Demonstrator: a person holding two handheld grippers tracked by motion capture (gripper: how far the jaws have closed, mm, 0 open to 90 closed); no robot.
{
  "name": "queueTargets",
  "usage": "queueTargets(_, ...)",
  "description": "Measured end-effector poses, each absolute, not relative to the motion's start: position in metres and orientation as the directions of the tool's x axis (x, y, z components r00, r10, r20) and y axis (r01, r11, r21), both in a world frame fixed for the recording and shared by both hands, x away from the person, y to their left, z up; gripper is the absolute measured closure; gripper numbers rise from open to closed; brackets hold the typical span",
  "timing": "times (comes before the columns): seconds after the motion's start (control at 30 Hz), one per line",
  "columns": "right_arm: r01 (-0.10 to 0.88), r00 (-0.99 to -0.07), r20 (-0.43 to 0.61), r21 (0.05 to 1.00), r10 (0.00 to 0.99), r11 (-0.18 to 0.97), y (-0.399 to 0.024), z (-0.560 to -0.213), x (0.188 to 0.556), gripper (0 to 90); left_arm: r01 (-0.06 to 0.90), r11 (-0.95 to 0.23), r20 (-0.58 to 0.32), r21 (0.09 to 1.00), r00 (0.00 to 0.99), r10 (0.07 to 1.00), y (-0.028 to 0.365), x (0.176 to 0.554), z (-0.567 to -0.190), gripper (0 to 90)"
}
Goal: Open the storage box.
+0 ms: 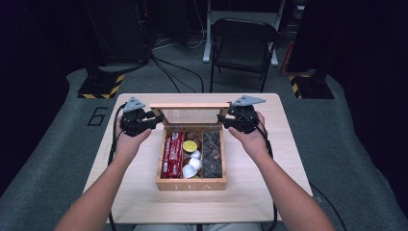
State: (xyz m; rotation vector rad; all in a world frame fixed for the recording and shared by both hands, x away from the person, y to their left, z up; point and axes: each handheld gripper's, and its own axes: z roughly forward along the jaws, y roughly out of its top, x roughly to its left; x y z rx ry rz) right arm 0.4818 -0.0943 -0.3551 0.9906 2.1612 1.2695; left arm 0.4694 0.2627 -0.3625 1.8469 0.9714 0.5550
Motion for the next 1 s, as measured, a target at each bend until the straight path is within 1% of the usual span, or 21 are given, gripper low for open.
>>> queueTargets(0.37, 0.398, -0.621, 0.004, 0.863, 0.783, 0.311, -0.093, -0.371, 0.496, 55.8, 0.393, -0.227, -0.047, 0.891, 0.578, 0.815, 0.263, 0.478, -0.359, 61.6)
queueTargets(0.5, 0.405, -0.628, 0.016, 0.860, 0.778, 0.310, -0.092, -0.376, 0.503, 55.8, 0.395, -0.222, -0.051, 0.891, 0.574, 0.817, 0.263, 0.481, -0.358, 61.7)
queueTargets(0.57, 0.415, -0.619, 0.019, 0.857, 0.785, 0.306, -0.091, -0.379, 0.506, 57.5, 0.395, -0.227, -0.048, 0.890, 0.577, 0.816, 0.263, 0.482, -0.358, 61.8)
queueTargets(0.7, 0.408, -0.611, 0.009, 0.860, 0.791, 0.306, -0.089, -0.381, 0.509, 61.1, 0.395, -0.229, -0.047, 0.890, 0.577, 0.815, 0.263, 0.485, -0.357, 61.9)
queueTargets(0.9, 0.395, -0.614, 0.000, 0.866, 0.790, 0.307, -0.090, -0.382, 0.512, 62.2, 0.388, -0.213, -0.053, 0.897, 0.572, 0.818, 0.263, 0.488, -0.358, 61.9)
queueTargets(1.0, 0.395, -0.613, 0.002, 0.867, 0.790, 0.305, -0.090, -0.382, 0.513, 62.2, 0.400, -0.200, -0.073, 0.895, 0.572, 0.817, 0.264, 0.491, -0.361, 61.1)
